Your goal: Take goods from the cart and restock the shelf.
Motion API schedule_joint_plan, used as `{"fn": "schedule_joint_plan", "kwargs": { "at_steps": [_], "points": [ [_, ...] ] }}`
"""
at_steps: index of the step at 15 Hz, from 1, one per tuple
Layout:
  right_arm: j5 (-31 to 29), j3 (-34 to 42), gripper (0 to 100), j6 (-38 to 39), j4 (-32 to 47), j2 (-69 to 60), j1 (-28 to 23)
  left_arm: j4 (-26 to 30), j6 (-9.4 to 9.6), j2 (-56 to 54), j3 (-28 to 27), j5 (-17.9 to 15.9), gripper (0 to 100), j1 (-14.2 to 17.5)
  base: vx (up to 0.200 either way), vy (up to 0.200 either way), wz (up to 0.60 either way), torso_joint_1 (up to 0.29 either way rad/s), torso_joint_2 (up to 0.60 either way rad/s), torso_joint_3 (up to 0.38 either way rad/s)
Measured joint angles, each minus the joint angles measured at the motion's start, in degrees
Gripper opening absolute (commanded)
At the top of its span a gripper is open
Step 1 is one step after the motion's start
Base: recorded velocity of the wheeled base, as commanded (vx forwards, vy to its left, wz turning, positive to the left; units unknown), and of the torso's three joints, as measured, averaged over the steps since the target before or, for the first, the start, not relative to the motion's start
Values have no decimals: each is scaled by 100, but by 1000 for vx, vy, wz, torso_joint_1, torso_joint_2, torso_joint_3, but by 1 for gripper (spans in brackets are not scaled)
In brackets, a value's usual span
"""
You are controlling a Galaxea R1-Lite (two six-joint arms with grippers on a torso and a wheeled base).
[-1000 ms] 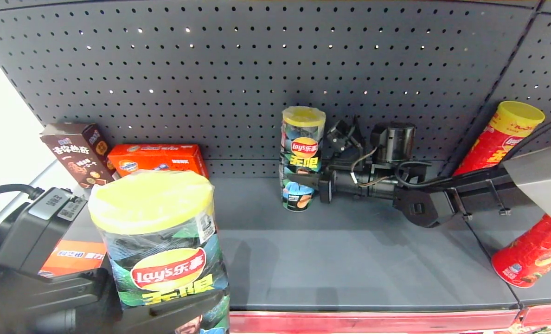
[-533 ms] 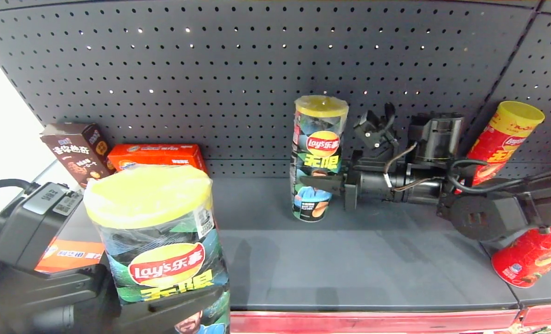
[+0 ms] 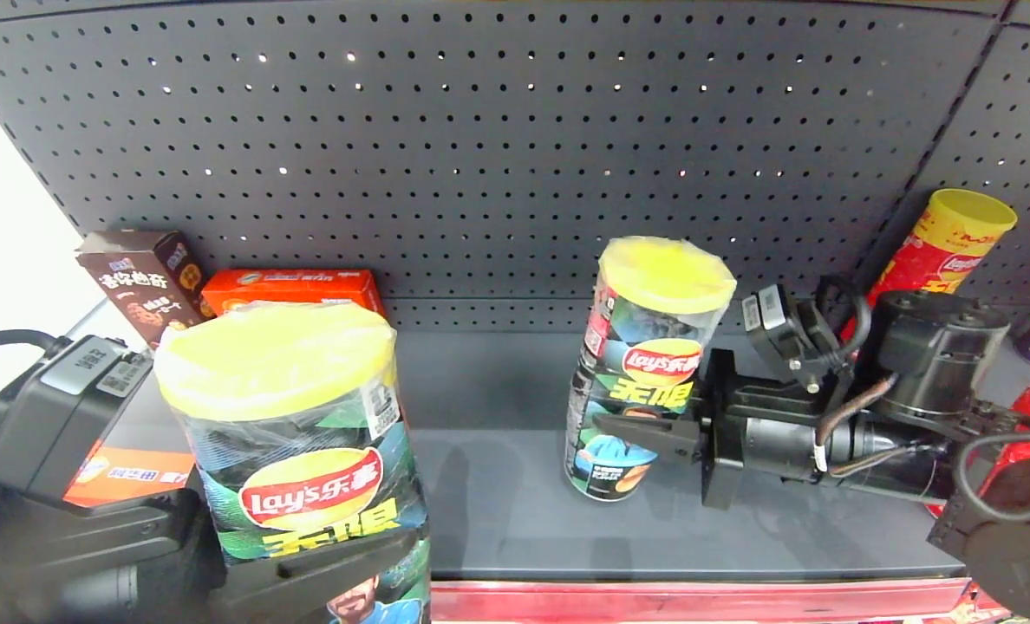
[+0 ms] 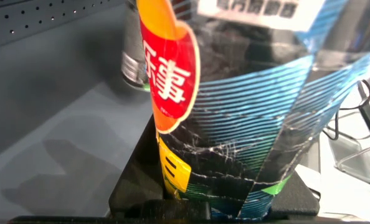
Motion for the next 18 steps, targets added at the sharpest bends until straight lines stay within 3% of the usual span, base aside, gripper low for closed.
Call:
{"fn": "schedule_joint_plan", "kwargs": {
  "at_steps": [4,18],
  "points": [
    [27,513,0,-5,-580,190,38,4,-4,0,0,11,0,4,0,0,0,0,0,0],
    [178,725,0,-16,-756,529,-30,2,0,0,67,2,0,119,0,0,0,0,0,0]
  ]
}}
